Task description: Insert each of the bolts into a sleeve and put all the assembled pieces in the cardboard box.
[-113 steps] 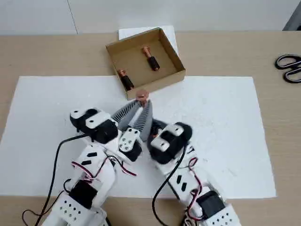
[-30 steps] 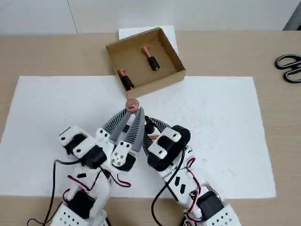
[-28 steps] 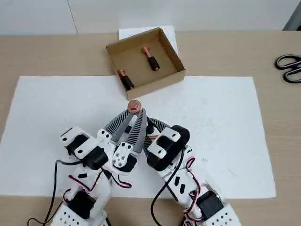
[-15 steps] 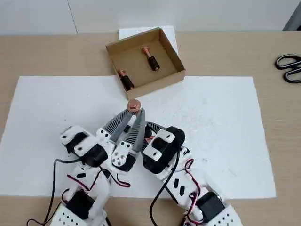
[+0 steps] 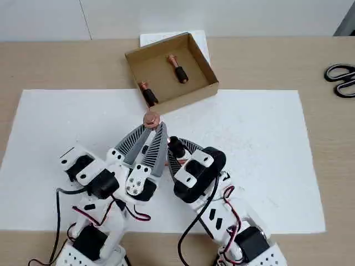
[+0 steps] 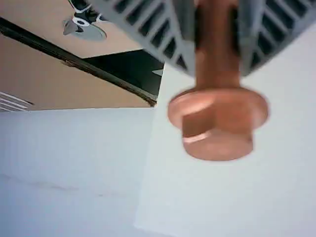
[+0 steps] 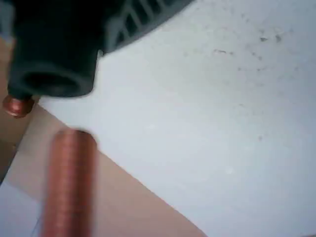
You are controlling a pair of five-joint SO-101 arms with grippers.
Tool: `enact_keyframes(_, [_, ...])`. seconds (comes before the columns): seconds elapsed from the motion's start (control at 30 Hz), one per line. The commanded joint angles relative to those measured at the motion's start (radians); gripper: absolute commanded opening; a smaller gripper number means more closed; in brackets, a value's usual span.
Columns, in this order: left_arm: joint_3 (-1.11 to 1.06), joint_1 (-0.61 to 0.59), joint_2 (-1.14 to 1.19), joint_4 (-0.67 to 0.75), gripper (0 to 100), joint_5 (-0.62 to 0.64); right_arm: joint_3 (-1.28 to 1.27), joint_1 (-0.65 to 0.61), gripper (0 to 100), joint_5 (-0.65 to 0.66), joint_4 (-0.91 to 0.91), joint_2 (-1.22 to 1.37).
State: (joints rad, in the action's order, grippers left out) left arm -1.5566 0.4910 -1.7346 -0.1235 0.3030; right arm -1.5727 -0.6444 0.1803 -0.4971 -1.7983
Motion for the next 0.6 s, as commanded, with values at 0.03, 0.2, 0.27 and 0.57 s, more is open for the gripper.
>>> enact_keyframes(0.03, [0.01, 0.003, -0.011, -0.005, 1, -0.005, 0.06, 0.005, 0.5, 0.002, -0.002, -0.016])
enact_keyframes(0.2, [-0.012, 0.003, -0.012, 0.006, 1, -0.003, 0.06, -0.025, 0.5, 0.002, -0.002, -0.016])
enact_keyframes(0.27, [-0.012, 0.003, -0.012, 0.038, 1, -0.005, 0.058, -0.047, 0.5, 0.002, -0.002, -0.016])
enact_keyframes(0.57, [-0.015, -0.003, -0.012, 0.048, 1, -0.005, -0.017, -0.048, 0.6, 0.005, 0.119, -0.016])
